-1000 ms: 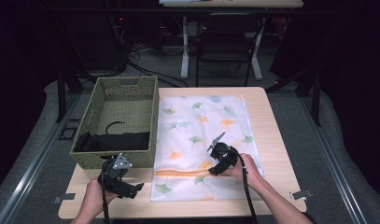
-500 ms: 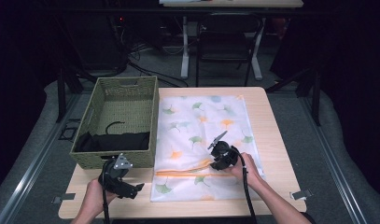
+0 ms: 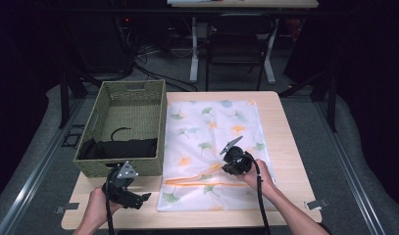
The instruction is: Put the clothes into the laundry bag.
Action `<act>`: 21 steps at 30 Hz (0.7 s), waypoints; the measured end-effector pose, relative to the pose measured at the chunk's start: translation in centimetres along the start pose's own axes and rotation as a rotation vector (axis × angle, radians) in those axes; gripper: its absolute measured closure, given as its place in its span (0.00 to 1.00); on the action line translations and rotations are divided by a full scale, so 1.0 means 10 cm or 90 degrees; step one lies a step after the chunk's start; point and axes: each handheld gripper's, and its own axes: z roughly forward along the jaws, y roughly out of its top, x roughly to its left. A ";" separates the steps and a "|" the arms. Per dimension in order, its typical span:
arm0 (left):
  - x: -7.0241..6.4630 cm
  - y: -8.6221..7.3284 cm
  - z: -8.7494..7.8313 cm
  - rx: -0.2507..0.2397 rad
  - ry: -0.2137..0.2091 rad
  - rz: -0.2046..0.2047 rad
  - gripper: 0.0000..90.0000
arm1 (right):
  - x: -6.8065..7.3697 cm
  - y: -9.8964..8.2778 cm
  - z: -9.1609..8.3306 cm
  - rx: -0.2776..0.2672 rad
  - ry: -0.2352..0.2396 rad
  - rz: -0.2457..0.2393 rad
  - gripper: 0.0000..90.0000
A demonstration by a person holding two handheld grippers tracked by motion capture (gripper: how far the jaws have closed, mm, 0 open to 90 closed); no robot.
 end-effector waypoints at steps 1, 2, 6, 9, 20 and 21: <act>0.00 0.00 0.00 0.000 0.000 0.000 0.06 | 0.00 0.00 0.00 0.000 0.000 0.000 0.98; -0.01 0.00 -0.03 -0.006 -0.001 0.016 0.06 | -0.01 0.00 -0.03 -0.012 0.002 -0.003 0.98; -0.02 0.01 -0.08 -0.014 -0.002 0.038 0.04 | -0.02 0.00 -0.08 -0.023 0.007 -0.004 0.98; 0.00 0.03 -0.12 -0.017 0.002 0.047 0.00 | -0.02 0.00 -0.10 -0.029 0.008 -0.001 0.98; 0.10 0.14 -0.25 -0.002 -0.011 0.082 0.00 | -0.01 0.00 -0.12 -0.029 0.013 -0.015 0.98; 0.11 0.15 -0.27 -0.003 -0.010 0.087 0.00 | -0.01 0.00 -0.12 -0.031 0.013 -0.019 0.98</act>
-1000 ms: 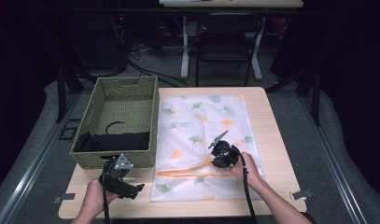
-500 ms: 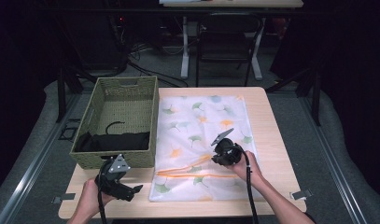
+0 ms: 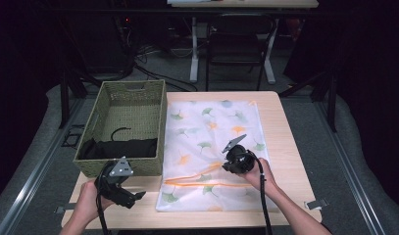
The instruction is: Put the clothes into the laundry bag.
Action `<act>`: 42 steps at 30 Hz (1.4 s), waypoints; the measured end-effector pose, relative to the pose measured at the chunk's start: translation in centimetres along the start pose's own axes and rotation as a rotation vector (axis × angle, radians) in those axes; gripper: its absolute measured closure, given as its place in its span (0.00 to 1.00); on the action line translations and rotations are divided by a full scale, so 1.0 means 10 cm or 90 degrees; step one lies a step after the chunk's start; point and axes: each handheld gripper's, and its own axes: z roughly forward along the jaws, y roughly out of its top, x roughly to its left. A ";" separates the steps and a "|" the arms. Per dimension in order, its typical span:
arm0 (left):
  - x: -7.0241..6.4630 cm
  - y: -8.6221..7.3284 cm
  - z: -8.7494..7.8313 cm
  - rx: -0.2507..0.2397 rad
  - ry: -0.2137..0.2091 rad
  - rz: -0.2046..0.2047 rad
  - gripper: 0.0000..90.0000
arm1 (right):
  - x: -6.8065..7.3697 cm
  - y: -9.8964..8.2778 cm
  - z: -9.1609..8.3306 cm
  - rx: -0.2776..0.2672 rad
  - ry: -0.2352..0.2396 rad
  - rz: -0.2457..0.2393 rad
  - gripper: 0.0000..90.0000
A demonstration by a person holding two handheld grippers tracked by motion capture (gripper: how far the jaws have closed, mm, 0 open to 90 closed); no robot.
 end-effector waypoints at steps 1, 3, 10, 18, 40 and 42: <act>0.00 0.00 0.00 0.000 0.000 0.000 0.00 | 0.00 0.00 0.00 -0.002 0.001 -0.001 0.98; 0.04 0.04 -0.04 0.009 0.008 0.013 0.00 | 0.00 0.00 -0.01 -0.002 0.002 -0.001 0.98; 0.12 0.15 -0.12 0.031 0.026 0.025 0.00 | -0.01 0.00 -0.01 0.000 0.006 -0.005 0.98; 0.32 0.25 -0.23 0.004 0.039 0.024 0.00 | -0.01 0.00 -0.02 -0.003 0.005 -0.008 0.98; 0.67 0.48 -0.29 0.018 0.037 0.044 0.00 | 0.00 0.00 -0.04 -0.007 -0.002 -0.014 0.98; 0.72 0.52 -0.30 0.019 0.032 0.046 0.00 | 0.00 -0.01 -0.04 -0.007 -0.003 -0.015 0.98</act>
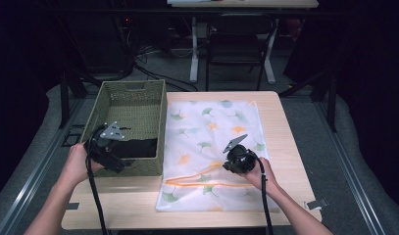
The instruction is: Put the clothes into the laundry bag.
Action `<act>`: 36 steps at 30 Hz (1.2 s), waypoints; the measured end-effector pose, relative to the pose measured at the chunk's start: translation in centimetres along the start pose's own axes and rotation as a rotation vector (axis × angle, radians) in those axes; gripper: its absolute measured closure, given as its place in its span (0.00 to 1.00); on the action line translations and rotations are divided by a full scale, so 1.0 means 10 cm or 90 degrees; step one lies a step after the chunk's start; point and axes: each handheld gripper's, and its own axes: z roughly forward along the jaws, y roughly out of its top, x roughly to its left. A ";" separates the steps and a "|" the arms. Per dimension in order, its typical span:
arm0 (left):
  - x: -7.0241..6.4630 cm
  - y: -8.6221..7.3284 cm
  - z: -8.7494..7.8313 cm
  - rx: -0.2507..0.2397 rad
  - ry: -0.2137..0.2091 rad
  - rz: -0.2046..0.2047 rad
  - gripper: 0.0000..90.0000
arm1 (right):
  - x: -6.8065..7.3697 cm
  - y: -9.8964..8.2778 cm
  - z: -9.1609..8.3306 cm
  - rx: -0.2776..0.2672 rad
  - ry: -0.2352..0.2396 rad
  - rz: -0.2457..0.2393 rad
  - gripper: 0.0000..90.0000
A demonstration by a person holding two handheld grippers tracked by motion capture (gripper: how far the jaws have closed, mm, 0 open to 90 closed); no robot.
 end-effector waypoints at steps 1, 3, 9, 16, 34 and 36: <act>0.02 0.01 0.00 0.004 0.002 0.002 0.00 | 0.00 0.00 0.00 0.001 0.000 0.003 0.98; 0.05 0.04 0.00 0.004 -0.003 0.006 0.00 | 0.00 0.00 0.00 0.000 0.000 -0.001 0.98; 0.17 0.11 0.04 0.030 -0.011 0.025 0.00 | 0.00 0.00 -0.01 -0.003 -0.002 0.003 0.98; 0.36 0.21 0.09 0.066 -0.029 0.045 0.00 | 0.00 0.00 -0.01 -0.004 -0.001 0.001 0.98; 0.66 0.19 0.41 0.142 -0.048 0.064 0.00 | 0.02 0.01 -0.01 -0.004 0.001 0.000 0.98; 0.67 0.17 0.44 0.148 -0.059 0.062 0.00 | 0.02 0.01 -0.01 -0.004 0.000 -0.004 0.98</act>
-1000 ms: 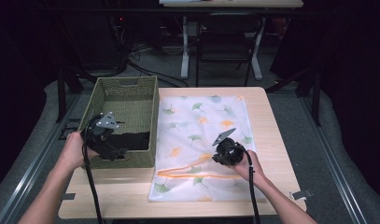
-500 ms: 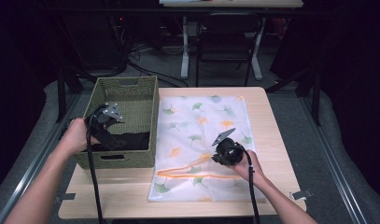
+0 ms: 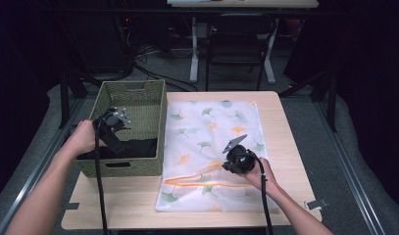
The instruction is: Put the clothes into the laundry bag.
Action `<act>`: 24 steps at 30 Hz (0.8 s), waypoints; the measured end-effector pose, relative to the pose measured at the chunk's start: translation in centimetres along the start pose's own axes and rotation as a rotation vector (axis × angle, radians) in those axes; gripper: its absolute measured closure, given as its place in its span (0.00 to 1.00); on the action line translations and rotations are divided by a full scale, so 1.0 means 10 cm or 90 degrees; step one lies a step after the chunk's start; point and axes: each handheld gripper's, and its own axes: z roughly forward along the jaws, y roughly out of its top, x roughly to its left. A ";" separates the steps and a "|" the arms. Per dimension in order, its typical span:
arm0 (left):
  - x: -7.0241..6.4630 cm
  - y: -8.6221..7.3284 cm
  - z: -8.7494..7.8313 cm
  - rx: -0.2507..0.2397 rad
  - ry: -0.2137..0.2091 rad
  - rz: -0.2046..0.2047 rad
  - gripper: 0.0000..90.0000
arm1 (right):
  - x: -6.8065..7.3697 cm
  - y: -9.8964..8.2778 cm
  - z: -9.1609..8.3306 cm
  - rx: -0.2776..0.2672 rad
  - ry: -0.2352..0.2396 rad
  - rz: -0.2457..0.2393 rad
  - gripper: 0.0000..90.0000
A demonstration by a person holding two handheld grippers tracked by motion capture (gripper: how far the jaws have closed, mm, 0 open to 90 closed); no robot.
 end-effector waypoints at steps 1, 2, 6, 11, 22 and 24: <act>0.01 0.00 0.02 0.006 0.005 0.001 0.00 | 0.00 0.00 0.00 0.000 0.001 -0.001 0.98; 0.02 -0.01 0.04 0.011 0.000 -0.003 0.00 | 0.00 0.00 0.00 0.000 0.001 -0.001 0.98; 0.06 -0.03 0.09 0.013 -0.011 -0.008 0.01 | 0.00 0.00 0.00 -0.001 -0.001 0.000 0.98; 0.09 -0.08 0.19 0.043 -0.012 -0.011 0.03 | 0.00 0.00 0.00 -0.001 -0.001 -0.001 0.98; 0.13 -0.11 0.37 0.066 -0.042 -0.021 0.05 | 0.01 0.00 0.00 -0.001 -0.001 0.000 0.98; 0.14 -0.11 0.37 0.067 -0.046 -0.020 0.05 | 0.01 0.00 0.00 0.000 -0.001 -0.001 0.98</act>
